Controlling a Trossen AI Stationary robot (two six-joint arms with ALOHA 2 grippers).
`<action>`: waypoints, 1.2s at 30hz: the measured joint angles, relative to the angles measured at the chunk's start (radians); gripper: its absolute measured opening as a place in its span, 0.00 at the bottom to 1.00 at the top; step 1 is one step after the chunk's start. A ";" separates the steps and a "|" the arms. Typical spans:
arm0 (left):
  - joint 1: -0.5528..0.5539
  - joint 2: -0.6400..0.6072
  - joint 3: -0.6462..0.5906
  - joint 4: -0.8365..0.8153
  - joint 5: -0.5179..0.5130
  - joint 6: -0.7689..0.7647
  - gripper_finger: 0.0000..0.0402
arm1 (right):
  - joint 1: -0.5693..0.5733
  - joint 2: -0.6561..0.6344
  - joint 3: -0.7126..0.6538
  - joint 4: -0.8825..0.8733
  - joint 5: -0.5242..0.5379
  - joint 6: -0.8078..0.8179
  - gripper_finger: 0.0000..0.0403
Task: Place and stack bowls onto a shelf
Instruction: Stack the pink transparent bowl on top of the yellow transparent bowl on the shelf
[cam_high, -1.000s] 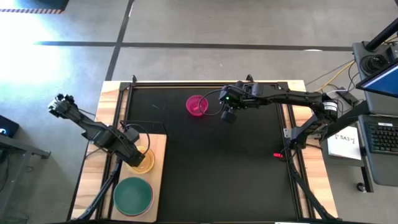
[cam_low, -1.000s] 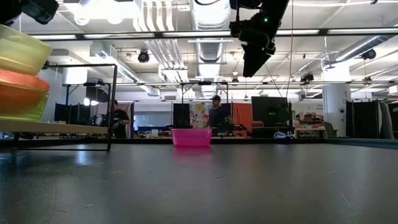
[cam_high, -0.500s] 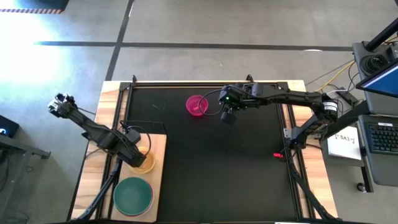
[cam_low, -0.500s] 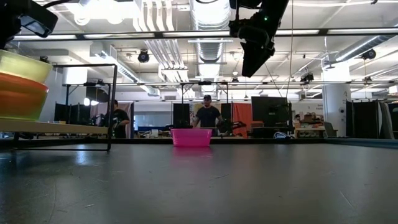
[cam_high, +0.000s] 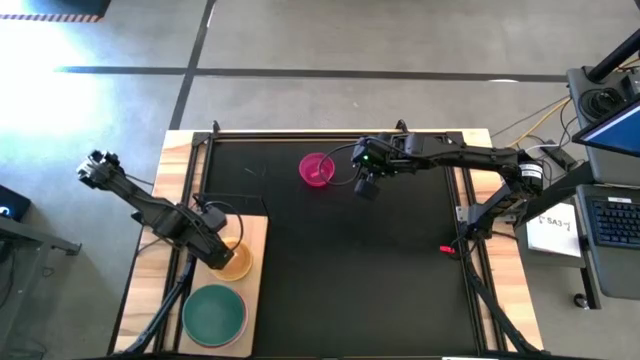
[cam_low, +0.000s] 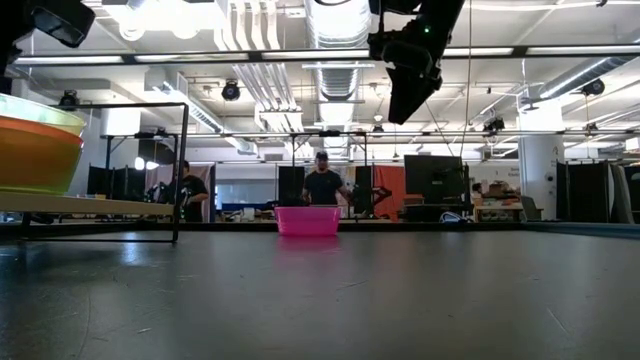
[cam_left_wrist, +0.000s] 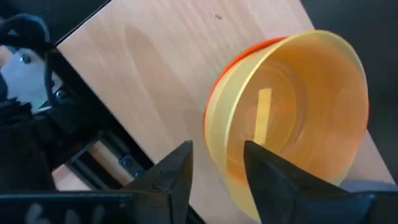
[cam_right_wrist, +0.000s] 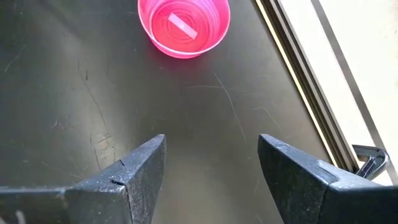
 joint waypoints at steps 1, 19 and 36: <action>0.000 -0.001 0.007 -0.011 0.003 -0.002 0.33 | 0.000 0.000 -0.005 0.015 0.000 0.008 0.61; -0.001 0.051 0.299 -0.024 -0.417 0.187 0.38 | -0.091 0.001 -0.387 0.770 -0.097 0.408 0.55; 0.000 0.156 0.499 -0.067 -0.591 0.430 0.38 | -0.113 0.212 -0.381 0.950 -0.098 0.575 0.55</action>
